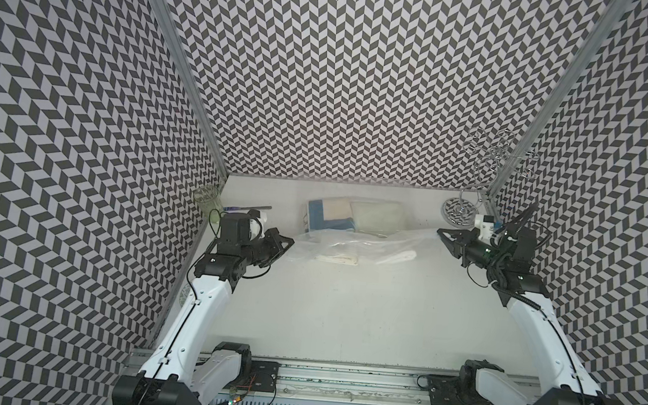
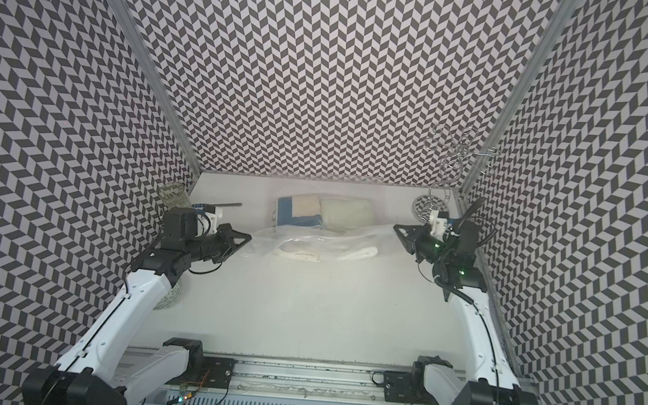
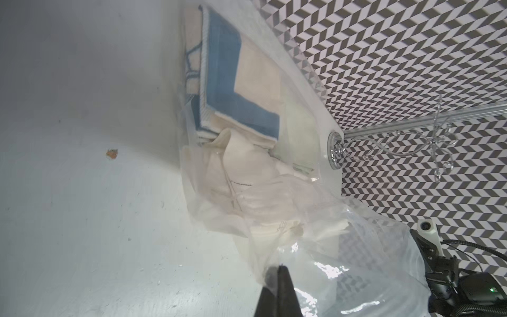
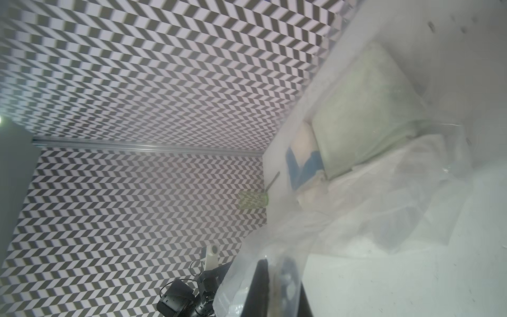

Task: Place the folded towel into the vacuum bag
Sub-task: Adjust the vacuum bag at the center of the board.

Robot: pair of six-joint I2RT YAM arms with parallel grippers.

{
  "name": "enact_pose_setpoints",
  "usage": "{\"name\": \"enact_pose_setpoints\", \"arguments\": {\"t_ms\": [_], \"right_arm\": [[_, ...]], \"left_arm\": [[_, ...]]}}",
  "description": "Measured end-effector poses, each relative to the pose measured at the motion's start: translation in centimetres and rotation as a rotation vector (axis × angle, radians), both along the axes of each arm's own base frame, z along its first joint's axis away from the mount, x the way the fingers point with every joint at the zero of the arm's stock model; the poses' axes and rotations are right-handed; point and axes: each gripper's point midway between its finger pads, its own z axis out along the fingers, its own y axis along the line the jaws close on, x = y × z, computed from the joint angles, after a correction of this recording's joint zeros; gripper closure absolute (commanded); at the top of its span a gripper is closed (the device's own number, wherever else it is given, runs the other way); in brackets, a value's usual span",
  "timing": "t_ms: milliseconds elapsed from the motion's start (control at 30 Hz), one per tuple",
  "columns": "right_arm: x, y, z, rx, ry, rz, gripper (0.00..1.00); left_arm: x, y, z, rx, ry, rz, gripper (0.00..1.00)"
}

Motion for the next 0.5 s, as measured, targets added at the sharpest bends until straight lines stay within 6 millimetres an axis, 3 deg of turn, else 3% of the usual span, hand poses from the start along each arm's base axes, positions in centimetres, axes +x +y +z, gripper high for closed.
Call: {"name": "enact_pose_setpoints", "arguments": {"t_ms": [67,167,300,400,500], "right_arm": [[-0.9,0.1,-2.5,-0.005,0.062,0.006,1.00],[-1.7,0.3,-4.4,-0.014,0.100,0.012,1.00],[-1.7,1.1,-5.3,-0.030,0.114,0.028,1.00],[-1.1,1.4,-5.6,-0.042,0.121,0.030,1.00],[-0.8,1.5,-5.9,-0.046,0.130,0.029,1.00]], "left_arm": [[-0.9,0.1,-2.3,0.002,0.042,0.001,0.91],[-1.7,0.2,-4.9,0.003,0.090,0.005,0.83],[-1.2,0.4,-5.8,0.010,0.109,0.012,0.67],[0.2,1.0,-4.4,0.055,0.080,0.027,0.62],[2.6,1.9,0.5,0.144,-0.047,0.054,0.53]]}}
